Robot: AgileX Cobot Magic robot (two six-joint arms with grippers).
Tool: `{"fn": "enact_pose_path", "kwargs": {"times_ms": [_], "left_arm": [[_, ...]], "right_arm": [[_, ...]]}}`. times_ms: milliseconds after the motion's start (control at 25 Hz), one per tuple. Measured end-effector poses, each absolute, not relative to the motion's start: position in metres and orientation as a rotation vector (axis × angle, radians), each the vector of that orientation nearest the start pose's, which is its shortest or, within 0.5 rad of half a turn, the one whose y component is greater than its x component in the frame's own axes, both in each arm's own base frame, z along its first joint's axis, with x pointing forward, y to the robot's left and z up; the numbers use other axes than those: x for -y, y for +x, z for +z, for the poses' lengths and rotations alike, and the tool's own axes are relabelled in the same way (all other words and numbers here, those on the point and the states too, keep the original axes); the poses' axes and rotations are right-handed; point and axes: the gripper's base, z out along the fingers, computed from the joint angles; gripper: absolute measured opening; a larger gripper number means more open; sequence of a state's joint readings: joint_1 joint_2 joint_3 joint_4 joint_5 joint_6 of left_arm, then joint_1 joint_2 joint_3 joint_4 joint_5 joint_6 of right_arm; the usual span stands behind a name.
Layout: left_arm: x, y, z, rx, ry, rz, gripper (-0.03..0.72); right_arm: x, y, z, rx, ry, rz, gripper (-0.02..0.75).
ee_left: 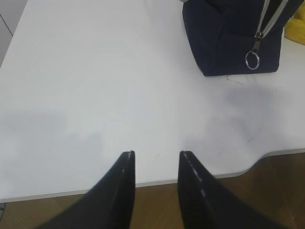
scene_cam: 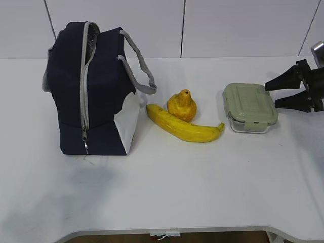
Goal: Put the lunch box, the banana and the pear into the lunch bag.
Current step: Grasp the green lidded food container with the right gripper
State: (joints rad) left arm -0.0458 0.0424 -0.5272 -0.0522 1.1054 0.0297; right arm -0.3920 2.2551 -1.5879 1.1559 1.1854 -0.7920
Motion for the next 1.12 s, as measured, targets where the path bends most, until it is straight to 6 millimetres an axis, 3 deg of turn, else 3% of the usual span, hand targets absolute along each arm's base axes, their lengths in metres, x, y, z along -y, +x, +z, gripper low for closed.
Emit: {"fn": "enact_pose_path", "kwargs": {"times_ms": [200, 480, 1120], "left_arm": [[0.004, -0.004, 0.282, -2.102, 0.083, -0.073, 0.239], [0.004, -0.004, 0.282, -2.102, 0.083, -0.073, 0.239], [0.004, -0.004, 0.282, -2.102, 0.083, -0.073, 0.239]], "right_arm": [[0.089, 0.443, 0.157, -2.415, 0.186, 1.241, 0.583], [0.091, 0.436, 0.148, -2.532, 0.098, 1.151, 0.583], [0.084, 0.442, 0.137, -2.504, 0.136, 1.220, 0.582]]}}
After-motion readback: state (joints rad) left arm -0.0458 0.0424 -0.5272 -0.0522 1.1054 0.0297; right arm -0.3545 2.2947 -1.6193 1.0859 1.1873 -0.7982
